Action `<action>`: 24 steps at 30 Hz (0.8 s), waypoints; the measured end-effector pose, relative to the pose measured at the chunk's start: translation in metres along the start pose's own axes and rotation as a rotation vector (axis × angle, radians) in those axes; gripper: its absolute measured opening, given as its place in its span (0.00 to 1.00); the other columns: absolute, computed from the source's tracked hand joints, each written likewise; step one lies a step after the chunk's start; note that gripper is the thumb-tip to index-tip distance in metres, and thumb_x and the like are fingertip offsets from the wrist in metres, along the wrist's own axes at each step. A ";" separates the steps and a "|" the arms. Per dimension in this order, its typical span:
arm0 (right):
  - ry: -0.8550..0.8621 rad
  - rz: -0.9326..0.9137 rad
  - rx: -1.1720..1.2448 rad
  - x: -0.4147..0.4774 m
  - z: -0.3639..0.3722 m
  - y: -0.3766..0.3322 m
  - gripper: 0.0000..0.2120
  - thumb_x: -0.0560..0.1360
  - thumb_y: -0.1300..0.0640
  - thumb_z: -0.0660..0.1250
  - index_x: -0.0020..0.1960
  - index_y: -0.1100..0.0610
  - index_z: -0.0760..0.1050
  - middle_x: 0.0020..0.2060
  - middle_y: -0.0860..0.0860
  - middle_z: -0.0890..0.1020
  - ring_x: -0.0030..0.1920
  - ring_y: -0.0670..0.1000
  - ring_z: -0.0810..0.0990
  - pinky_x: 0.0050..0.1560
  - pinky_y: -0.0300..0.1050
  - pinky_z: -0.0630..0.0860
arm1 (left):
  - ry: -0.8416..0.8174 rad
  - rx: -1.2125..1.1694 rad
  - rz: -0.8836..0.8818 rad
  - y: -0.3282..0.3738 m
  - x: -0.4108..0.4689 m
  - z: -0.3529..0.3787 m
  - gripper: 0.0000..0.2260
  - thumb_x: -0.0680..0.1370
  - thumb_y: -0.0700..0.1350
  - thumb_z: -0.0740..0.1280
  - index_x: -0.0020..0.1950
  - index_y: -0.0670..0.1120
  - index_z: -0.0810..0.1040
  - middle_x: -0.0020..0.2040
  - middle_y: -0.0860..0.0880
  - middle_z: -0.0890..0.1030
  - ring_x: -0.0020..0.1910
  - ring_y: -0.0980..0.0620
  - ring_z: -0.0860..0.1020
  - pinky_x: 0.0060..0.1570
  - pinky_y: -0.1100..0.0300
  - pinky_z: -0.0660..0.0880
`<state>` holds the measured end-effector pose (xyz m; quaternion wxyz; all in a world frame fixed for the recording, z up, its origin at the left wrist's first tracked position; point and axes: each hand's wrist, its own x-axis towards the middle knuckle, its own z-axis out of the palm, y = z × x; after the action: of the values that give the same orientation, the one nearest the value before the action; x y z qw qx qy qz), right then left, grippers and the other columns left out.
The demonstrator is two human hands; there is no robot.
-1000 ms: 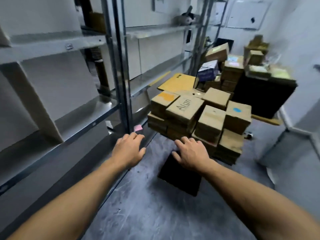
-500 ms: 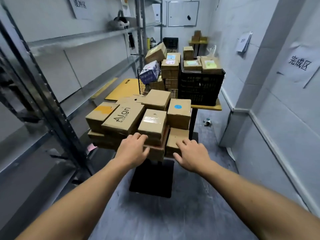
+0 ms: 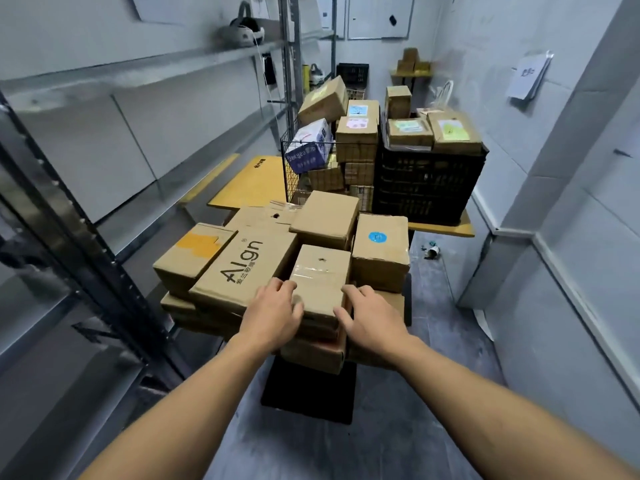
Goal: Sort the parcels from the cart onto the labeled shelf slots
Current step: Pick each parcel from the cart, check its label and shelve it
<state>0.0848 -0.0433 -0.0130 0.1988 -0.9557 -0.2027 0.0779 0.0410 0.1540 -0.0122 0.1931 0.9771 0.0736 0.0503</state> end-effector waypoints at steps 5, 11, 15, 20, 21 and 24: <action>0.001 0.079 0.180 0.027 0.020 0.003 0.26 0.80 0.40 0.58 0.75 0.45 0.60 0.66 0.52 0.72 0.65 0.55 0.73 0.64 0.56 0.74 | -0.010 -0.038 -0.057 -0.002 0.015 0.017 0.19 0.79 0.54 0.61 0.68 0.49 0.69 0.65 0.47 0.70 0.63 0.46 0.71 0.64 0.50 0.70; 0.030 0.142 0.427 0.030 0.035 0.005 0.25 0.81 0.46 0.62 0.75 0.46 0.61 0.67 0.53 0.74 0.65 0.54 0.73 0.66 0.53 0.72 | 0.004 -0.208 -0.186 0.003 0.010 0.029 0.22 0.78 0.52 0.63 0.71 0.50 0.66 0.67 0.46 0.70 0.64 0.46 0.71 0.66 0.49 0.68; 0.046 0.144 0.575 0.028 0.032 0.010 0.23 0.80 0.47 0.64 0.73 0.49 0.65 0.67 0.53 0.75 0.66 0.54 0.73 0.67 0.50 0.71 | 0.117 -0.277 -0.193 0.013 -0.001 0.031 0.21 0.76 0.52 0.67 0.67 0.50 0.72 0.63 0.49 0.72 0.62 0.48 0.72 0.65 0.52 0.70; 0.095 0.113 0.739 0.016 0.019 0.024 0.21 0.78 0.47 0.67 0.69 0.47 0.68 0.64 0.50 0.76 0.63 0.51 0.75 0.65 0.49 0.72 | 0.264 -0.394 -0.159 0.041 -0.022 0.026 0.19 0.75 0.50 0.70 0.65 0.50 0.73 0.59 0.53 0.69 0.56 0.61 0.69 0.61 0.61 0.70; 0.105 0.110 0.769 0.015 0.016 0.027 0.20 0.78 0.47 0.67 0.68 0.46 0.67 0.63 0.49 0.76 0.63 0.50 0.74 0.65 0.49 0.72 | 0.288 -0.404 -0.142 0.047 -0.025 0.026 0.19 0.75 0.51 0.70 0.65 0.50 0.74 0.59 0.53 0.69 0.55 0.62 0.69 0.60 0.63 0.70; 0.131 0.101 0.856 0.010 0.006 0.040 0.19 0.79 0.48 0.67 0.68 0.44 0.67 0.63 0.47 0.75 0.63 0.50 0.74 0.66 0.54 0.73 | 0.370 -0.472 -0.117 0.065 -0.033 0.022 0.18 0.76 0.52 0.66 0.64 0.50 0.75 0.58 0.54 0.74 0.56 0.65 0.72 0.56 0.72 0.69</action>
<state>0.1062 -0.0707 -0.0357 0.5853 -0.7989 -0.0921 0.1039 0.0195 0.0813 -0.0096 0.4007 0.8735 0.1502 0.2320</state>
